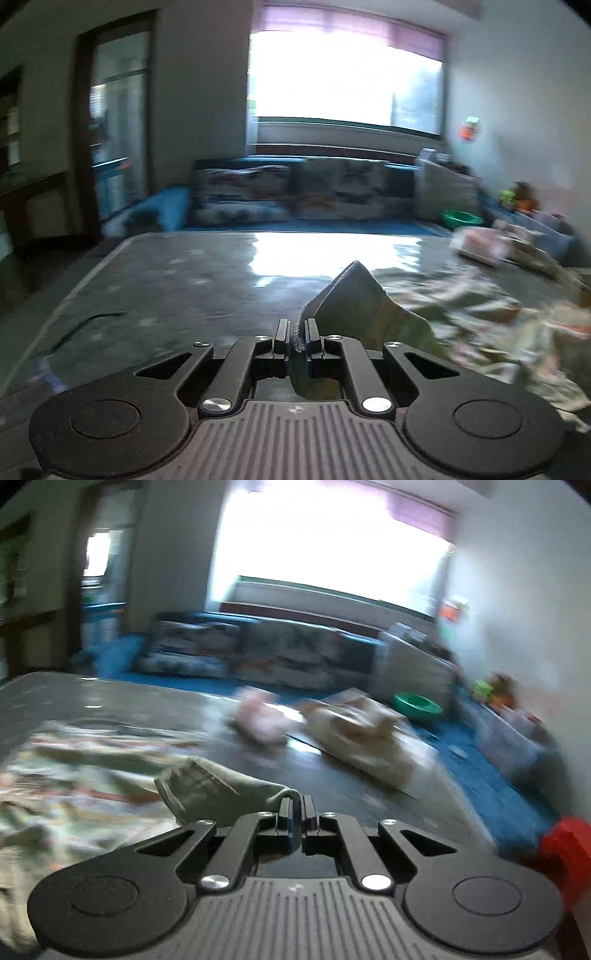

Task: Fold clothes
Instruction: 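Grasp the shirt hem with the left gripper and pull it to smooth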

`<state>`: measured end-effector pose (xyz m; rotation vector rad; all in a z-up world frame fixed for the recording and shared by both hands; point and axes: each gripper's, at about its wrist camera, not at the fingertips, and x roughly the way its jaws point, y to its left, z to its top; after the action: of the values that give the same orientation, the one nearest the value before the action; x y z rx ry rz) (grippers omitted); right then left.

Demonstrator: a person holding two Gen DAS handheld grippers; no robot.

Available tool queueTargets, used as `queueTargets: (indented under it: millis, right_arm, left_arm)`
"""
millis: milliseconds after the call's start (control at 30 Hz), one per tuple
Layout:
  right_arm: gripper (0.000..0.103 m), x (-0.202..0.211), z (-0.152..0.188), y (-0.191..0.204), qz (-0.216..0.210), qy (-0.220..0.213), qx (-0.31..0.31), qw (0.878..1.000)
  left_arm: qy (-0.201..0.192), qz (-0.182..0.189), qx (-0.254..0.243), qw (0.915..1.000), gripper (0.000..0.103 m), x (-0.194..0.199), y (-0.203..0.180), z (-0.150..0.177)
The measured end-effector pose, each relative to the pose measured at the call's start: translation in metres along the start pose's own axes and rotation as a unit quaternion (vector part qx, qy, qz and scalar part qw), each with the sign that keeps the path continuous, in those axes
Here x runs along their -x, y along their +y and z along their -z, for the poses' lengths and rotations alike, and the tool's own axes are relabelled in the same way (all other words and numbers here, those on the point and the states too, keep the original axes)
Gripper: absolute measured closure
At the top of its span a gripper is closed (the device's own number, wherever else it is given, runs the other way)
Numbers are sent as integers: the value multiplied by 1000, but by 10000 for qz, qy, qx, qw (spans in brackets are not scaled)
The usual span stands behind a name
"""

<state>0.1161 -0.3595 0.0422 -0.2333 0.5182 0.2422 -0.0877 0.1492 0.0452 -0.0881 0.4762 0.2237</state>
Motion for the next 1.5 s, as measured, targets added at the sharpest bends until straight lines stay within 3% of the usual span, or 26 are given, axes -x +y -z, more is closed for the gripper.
queueTargets:
  millis: [200, 367, 467, 567, 633, 667, 733, 867, 1000, 1033, 1100, 1200, 1267, 1300, 1333, 1500]
  right_arm:
    - [95, -29, 52, -56, 856, 910, -607, 9903]
    - [89, -32, 71, -64, 929, 1145, -912, 9849]
    - [72, -16, 62, -39, 491, 915, -641, 9925]
    - [70, -2, 50, 1, -145, 634, -67, 9979]
    - [66, 7, 43, 27, -759, 562, 118, 9955]
    - [65, 9, 40, 41, -1071, 581, 239, 9923]
    - [61, 13, 36, 71, -1629, 600, 517, 9835]
    - [56, 22, 34, 124, -2487, 588, 1011, 9615]
    - [54, 31, 35, 167, -3054, 557, 1496, 9388]
    - [52, 34, 37, 175, -3115, 544, 1596, 9352]
    - [51, 34, 39, 184, -3184, 568, 1678, 9312]
    - [51, 33, 42, 193, -3309, 647, 1732, 9254]
    - [49, 38, 45, 196, -3371, 664, 1832, 9211]
    - [48, 42, 47, 195, -3417, 641, 1896, 9183]
    - [45, 46, 49, 195, -3462, 617, 1961, 9154]
    - [43, 56, 58, 204, -3597, 441, 2356, 9018]
  left_arm:
    - [180, -625, 415, 9970, 95, -3, 46, 7]
    - [405, -913, 230, 9947, 93, -8, 58, 14]
    - [492, -1209, 244, 9911, 88, -9, 62, 16]
    - [482, -1458, 368, 9874, 83, -6, 65, 15]
    - [472, -1342, 437, 9889, 81, 0, 61, 13]
    - [462, -1256, 408, 9902, 77, 3, 56, 12]
    - [454, -1104, 346, 9922, 59, 8, 42, 11]
    - [469, -907, 404, 9940, 52, 10, 12, 7]
    - [466, -1041, 125, 9934, 39, -8, -23, 3]
    - [563, -1134, 65, 9919, 31, -17, -30, 1]
    - [718, -1518, -124, 9857, 26, -38, -45, 3]
    - [1018, -2035, -209, 9735, 28, -65, -46, 14]
    - [1224, -2070, 76, 9706, 46, -69, -30, 19]
    - [1309, -2061, 259, 9694, 62, -69, -20, 21]
    - [1345, -2018, 470, 9690, 69, -63, -9, 24]
    - [1278, -1866, 798, 9708, 85, -34, 19, 41]
